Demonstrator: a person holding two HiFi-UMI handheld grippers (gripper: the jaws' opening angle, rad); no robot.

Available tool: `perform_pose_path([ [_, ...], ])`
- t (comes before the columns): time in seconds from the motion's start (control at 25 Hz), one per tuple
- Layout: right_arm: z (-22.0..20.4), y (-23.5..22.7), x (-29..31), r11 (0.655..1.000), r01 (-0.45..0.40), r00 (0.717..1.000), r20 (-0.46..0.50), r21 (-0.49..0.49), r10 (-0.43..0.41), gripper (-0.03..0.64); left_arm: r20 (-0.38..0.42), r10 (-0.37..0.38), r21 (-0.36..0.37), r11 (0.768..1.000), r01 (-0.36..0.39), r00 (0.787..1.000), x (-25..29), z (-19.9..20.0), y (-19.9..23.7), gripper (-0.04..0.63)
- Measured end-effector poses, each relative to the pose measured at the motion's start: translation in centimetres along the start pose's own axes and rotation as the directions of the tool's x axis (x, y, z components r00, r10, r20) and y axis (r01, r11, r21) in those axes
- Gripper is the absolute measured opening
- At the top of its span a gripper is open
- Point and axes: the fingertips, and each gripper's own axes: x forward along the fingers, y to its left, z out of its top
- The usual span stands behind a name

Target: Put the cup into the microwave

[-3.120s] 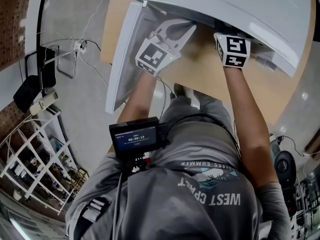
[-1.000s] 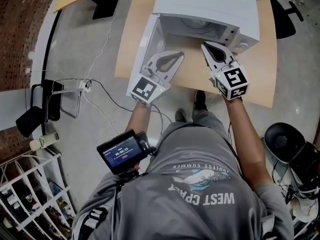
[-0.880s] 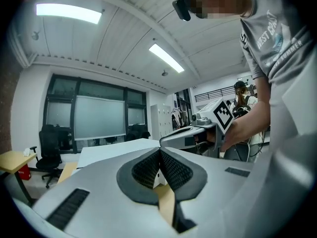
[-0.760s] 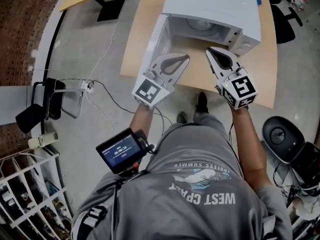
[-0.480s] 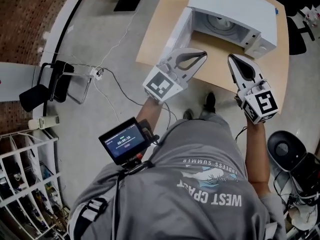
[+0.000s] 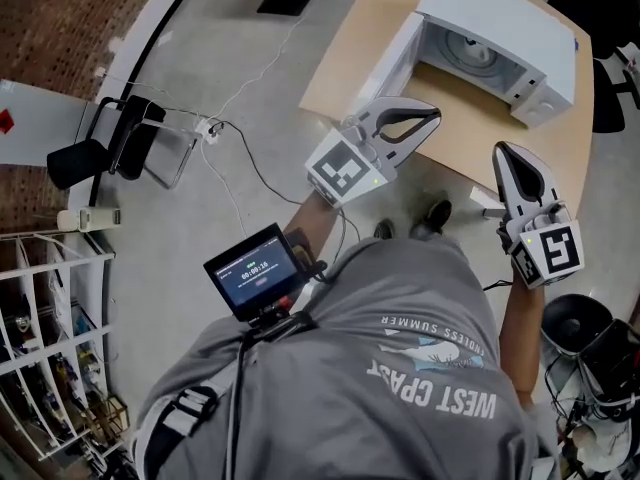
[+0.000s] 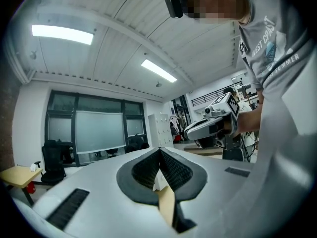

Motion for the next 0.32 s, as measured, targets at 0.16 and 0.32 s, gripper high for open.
perform_pose_path([
  [0.16, 4.9, 4.2, -3.9, 0.999, 0.015, 1.0, 0.0, -0.03, -0.015, 0.018, 0.014, -0.015, 0.012, 1.0, 0.014, 1.0, -3.3, 5.4, -3.1, 0.021],
  [0.32, 7.4, 6.9, -7.5, 0.999, 0.028, 1.0, 0.001, -0.038, -0.028, 0.018, 0.013, -0.022, 0.018, 1.0, 0.021, 1.0, -5.2, 8.5, -6.2, 0.021],
])
